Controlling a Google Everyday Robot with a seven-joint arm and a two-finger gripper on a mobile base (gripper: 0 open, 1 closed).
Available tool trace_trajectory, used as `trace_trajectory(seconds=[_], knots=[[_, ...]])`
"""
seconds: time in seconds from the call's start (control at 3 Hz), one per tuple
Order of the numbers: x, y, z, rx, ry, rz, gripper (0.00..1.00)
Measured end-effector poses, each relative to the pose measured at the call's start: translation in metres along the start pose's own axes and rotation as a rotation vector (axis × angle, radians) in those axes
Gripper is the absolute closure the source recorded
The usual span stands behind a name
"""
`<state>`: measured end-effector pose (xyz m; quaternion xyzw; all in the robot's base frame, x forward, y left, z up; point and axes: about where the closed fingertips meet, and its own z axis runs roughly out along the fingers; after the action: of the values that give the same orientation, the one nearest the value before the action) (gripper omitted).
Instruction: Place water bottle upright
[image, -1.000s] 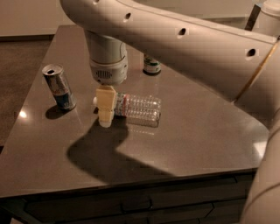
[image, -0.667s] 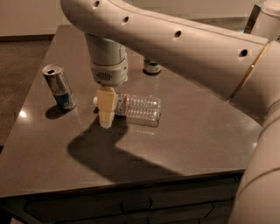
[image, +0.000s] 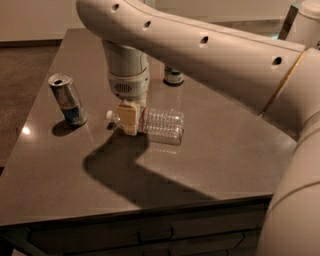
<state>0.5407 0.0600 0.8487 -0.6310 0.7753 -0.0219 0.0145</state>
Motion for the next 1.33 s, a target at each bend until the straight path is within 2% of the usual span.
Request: trace_trajectory(seconds=[0.33, 0.67, 1.0, 1.33], knots=[[0.005, 0.001, -0.010, -0.002, -0.028, 0.002, 0.64], [0.009, 0.002, -0.037, -0.016, -0.123, -0.005, 0.88], [0.012, 0.001, -0.065, -0.046, -0.276, -0.016, 1.00], [0.020, -0.001, -0.089, -0.087, -0.504, -0.031, 1.00]])
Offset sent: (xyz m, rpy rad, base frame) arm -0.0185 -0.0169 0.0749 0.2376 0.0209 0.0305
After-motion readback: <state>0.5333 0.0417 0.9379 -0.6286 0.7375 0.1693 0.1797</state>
